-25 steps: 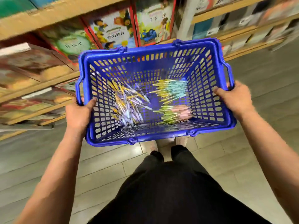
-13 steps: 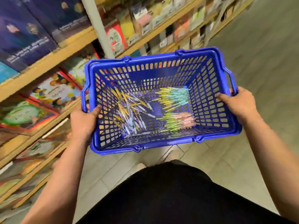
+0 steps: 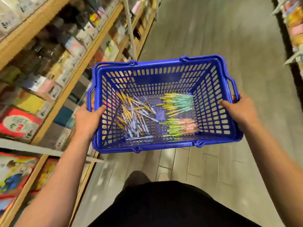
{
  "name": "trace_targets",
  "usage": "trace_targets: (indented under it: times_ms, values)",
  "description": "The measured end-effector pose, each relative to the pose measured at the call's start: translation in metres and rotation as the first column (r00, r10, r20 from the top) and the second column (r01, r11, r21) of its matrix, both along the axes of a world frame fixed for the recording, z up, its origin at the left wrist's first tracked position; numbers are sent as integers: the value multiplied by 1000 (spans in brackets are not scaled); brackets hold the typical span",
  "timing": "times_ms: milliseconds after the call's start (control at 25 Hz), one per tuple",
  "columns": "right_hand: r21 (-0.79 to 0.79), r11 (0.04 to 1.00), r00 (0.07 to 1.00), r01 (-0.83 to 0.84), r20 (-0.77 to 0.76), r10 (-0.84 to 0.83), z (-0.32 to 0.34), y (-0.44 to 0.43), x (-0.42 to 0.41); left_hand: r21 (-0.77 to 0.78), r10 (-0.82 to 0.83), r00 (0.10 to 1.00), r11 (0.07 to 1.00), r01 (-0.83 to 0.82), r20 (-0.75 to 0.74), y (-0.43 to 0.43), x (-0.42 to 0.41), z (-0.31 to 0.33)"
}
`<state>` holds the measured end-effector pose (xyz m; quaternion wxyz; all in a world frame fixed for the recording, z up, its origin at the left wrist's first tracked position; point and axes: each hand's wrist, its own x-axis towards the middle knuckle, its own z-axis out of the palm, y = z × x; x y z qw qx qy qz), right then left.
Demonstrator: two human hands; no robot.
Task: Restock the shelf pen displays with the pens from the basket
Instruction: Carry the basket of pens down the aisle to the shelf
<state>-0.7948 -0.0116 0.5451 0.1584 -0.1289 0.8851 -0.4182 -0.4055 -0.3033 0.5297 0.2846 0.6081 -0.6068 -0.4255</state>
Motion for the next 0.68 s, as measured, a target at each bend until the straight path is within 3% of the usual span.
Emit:
trace_targets:
  times_ms: [320,680]
  values:
    - [36,979,980,201,-13,-201,-11,-15,-82,-51,-213,977,976,213,11,-85,-152,-2]
    - [123,945,953,303,-29,-302,-7,-170,-193,32,-302,953,953,302,-15,-262,-298,-5]
